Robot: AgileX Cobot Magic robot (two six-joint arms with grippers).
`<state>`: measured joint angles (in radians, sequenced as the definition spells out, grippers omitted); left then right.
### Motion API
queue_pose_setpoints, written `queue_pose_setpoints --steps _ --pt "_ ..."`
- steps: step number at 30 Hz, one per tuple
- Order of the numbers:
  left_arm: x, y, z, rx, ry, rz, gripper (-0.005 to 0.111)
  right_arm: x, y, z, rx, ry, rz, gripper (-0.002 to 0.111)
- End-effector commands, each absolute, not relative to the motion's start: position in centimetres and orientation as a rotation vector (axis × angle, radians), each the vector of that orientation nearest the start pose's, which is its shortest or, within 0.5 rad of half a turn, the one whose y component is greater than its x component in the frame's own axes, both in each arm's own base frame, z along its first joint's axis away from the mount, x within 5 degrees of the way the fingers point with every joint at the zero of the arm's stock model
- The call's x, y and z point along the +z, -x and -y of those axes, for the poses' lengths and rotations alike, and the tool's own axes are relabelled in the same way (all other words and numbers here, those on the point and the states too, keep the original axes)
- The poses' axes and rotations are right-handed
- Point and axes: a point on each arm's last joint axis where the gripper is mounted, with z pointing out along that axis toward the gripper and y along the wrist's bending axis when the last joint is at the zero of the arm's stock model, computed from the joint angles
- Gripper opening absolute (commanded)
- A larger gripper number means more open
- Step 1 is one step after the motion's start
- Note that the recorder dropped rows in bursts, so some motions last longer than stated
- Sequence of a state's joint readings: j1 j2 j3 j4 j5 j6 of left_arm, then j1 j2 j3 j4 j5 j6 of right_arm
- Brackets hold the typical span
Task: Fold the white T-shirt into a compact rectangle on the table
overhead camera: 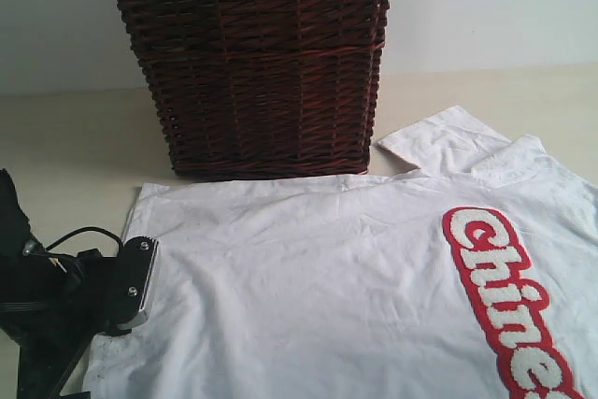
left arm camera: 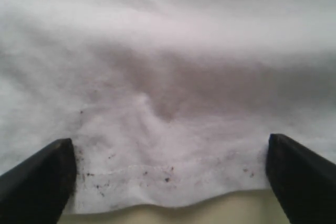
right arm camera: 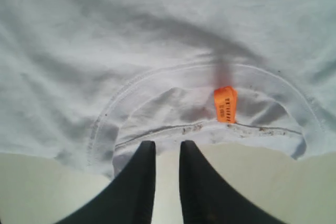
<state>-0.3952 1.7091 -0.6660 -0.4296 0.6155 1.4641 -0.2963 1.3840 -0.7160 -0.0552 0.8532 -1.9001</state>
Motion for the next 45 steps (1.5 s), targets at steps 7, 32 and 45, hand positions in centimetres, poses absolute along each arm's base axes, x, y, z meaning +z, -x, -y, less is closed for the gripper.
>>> queue_pose_setpoints --steps 7,32,45 --pt "11.2 -21.4 11.4 -0.333 -2.066 -2.199 0.094 19.2 -23.1 9.4 -0.226 2.183 -2.078 0.034" --pt "11.2 -21.4 11.4 -0.333 -2.066 -2.199 0.094 13.0 -24.2 12.2 -0.140 2.230 -2.243 0.103" --pt "11.2 -21.4 11.4 -0.333 -2.066 -2.199 0.094 13.2 -25.2 13.0 -0.352 2.286 -2.122 0.103"
